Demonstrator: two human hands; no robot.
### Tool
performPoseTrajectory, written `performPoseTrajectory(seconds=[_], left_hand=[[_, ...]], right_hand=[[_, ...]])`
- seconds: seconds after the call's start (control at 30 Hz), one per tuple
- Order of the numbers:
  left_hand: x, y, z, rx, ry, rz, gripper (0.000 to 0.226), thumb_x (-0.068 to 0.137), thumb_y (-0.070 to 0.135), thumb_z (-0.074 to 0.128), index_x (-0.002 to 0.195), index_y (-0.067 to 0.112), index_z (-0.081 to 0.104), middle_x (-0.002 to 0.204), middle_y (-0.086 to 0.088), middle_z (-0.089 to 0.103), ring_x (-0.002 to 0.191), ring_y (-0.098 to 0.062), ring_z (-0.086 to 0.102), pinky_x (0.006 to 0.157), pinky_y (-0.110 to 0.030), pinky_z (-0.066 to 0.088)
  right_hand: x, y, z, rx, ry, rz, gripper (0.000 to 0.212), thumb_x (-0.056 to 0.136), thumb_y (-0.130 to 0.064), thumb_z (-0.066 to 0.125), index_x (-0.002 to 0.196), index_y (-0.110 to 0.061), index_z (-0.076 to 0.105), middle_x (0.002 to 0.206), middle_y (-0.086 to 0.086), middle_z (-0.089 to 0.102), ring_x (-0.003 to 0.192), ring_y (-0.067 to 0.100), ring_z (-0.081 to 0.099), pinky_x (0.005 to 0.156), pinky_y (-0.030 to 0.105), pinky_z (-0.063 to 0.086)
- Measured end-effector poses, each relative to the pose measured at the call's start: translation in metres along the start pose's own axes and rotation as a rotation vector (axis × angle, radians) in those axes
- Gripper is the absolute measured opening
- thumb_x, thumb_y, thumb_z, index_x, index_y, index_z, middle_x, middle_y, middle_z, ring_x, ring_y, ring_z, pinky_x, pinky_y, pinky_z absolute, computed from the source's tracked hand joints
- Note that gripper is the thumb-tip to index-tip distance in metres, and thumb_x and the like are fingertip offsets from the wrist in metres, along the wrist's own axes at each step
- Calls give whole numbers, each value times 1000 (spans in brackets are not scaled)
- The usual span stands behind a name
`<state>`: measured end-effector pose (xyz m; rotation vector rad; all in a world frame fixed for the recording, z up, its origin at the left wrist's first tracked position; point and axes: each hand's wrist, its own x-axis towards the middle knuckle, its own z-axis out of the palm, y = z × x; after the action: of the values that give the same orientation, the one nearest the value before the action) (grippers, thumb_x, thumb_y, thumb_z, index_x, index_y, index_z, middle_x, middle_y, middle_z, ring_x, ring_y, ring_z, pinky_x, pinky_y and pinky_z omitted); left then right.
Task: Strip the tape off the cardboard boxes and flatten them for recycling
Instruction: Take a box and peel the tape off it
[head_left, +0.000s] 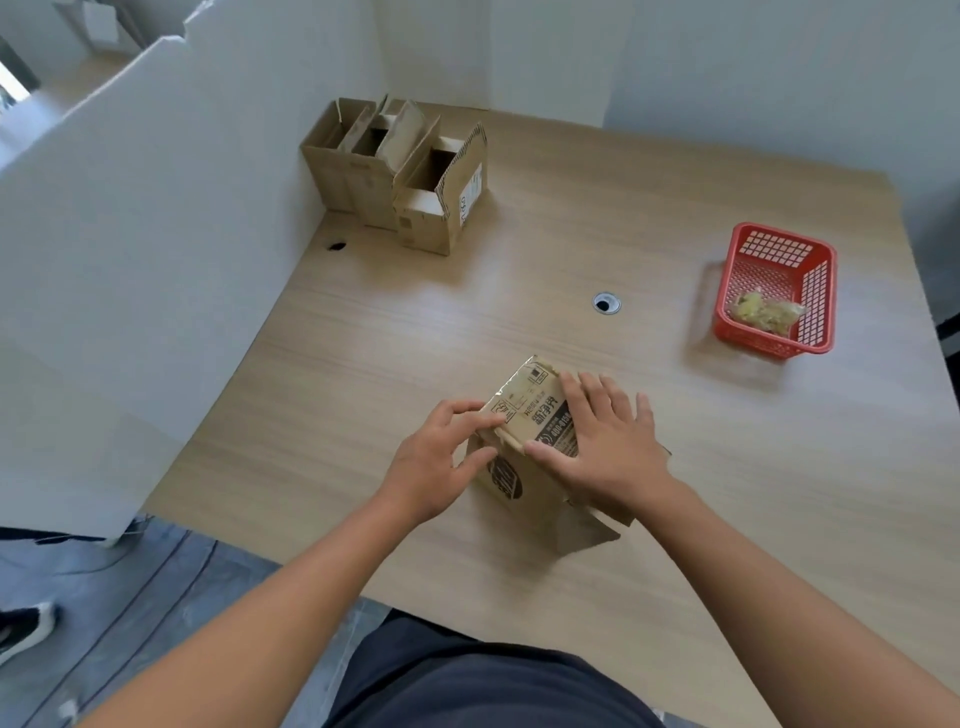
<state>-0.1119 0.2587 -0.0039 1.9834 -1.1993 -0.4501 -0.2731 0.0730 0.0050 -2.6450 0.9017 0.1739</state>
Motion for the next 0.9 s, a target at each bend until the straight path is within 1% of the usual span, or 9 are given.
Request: performPoseTrajectory(seconds=[0.03,0.1,0.2,0.37,0.5,0.63,0.7,0.8,0.9], left_hand=[[0,0,0,2,15,19,42,87,33,79,125,46,65,141,19,45,107,3,57,86,-36,56],[1,1,5,3,85,97,35,83,29,84,115,37,72,143,12,45,109,-1,60,82,-36,58],[4,1,13,-36,163,235,17,85,16,82,101,17,79,132,-1,55,114,-20,63,84,-42,58],[4,-2,13,-123,182,252,9,88,14,78,95,16,81,115,4,67,102,-14,69,79,-40,59],[2,-4,11,-209,110,187,9,89,8,76,93,15,80,116,5,66,110,-14,66,86,-41,59],[-4,-8,4,-323,-69,153,9,94,1,68,94,9,73,127,1,63,124,-17,60,99,-36,55],[-8,-8,-3,-486,-151,25,10,98,0,61,98,8,66,137,1,57,127,-17,60,101,-35,54],[-11,-6,-13,-718,-174,-197,8,101,5,59,99,12,59,150,4,46,123,-19,64,103,-34,53],[-15,-4,-10,-768,-152,-250,8,101,11,59,108,11,55,146,-2,53,123,-20,64,101,-34,54]], right_hand=[[1,3,-1,-7,-16,-15,111,71,-101,14,160,-39,-11,171,-8,-2,157,18,-8,123,59,-8],[3,7,-3,-28,-47,-38,123,62,-108,11,160,-38,-13,171,-7,-5,157,19,-10,123,61,-6],[6,9,-4,-57,-79,-64,132,54,-112,10,160,-37,-15,171,-5,-6,157,20,-10,123,62,-3],[11,15,-6,-49,-99,-89,135,51,-113,15,160,-39,-15,171,-9,-7,157,16,-11,124,59,-5],[14,20,-8,-35,-104,-112,135,49,-113,22,158,-44,-14,171,-11,-3,157,15,-8,125,56,-8],[19,24,-14,-47,-158,-139,137,46,-113,26,158,-46,-15,171,-10,-6,157,15,-12,123,52,-15],[20,24,-18,-51,-181,-155,137,46,-112,28,158,-45,-15,171,-8,-9,156,15,-15,122,49,-19],[15,19,-19,-47,-190,-173,132,55,-104,38,160,-42,-13,171,-6,-9,157,16,-15,121,47,-22],[3,10,-12,-56,-152,-166,128,59,-95,38,161,-36,-12,171,-4,-6,157,19,-12,123,51,-20]])
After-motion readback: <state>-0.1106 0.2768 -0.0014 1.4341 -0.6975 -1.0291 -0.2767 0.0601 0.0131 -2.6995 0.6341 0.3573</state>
